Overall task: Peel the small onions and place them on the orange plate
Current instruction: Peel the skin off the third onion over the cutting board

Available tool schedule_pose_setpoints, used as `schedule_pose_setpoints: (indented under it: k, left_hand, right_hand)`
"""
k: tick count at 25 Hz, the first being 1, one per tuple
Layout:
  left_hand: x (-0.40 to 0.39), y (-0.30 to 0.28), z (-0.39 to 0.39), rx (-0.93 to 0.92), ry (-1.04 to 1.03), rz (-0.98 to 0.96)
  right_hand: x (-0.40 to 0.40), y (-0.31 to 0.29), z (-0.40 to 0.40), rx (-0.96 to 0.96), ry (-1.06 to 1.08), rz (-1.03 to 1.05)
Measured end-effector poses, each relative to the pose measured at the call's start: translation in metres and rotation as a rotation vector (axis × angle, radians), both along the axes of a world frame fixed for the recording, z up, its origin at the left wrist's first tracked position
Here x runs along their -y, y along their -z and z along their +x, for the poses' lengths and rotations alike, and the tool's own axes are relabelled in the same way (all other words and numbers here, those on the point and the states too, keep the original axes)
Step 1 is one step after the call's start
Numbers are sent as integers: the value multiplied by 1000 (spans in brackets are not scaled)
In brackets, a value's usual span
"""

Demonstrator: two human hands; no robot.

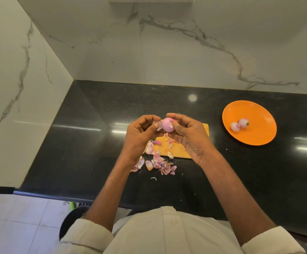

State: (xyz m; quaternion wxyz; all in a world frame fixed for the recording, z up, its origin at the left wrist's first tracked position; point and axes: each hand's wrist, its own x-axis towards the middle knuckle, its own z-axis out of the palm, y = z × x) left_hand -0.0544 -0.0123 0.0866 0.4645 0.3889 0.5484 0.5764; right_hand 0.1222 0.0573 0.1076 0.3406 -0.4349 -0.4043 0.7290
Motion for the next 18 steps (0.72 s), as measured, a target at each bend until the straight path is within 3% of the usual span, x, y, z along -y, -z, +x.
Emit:
schedule_pose_setpoints:
  k: [4,8,13,15,18]
  left_hand:
    - [2,5,5,146,-63,-65]
    - [2,12,3,134,-136,-93]
    - [9,13,-1,481,-128,-132]
    - [13,18,-7,397,-121,-176]
    - [18,28,-16,-34,-134,-239]
  right_hand:
    - [-2,1,1,-100,-40,-131]
    - [2,2,-5,-202,-24,-239]
    - [7,7,-13,-298,-6,-414]
    - [12,11,-15,-252,-31,-417]
    - [18,12,-21,-110,-27,-304]
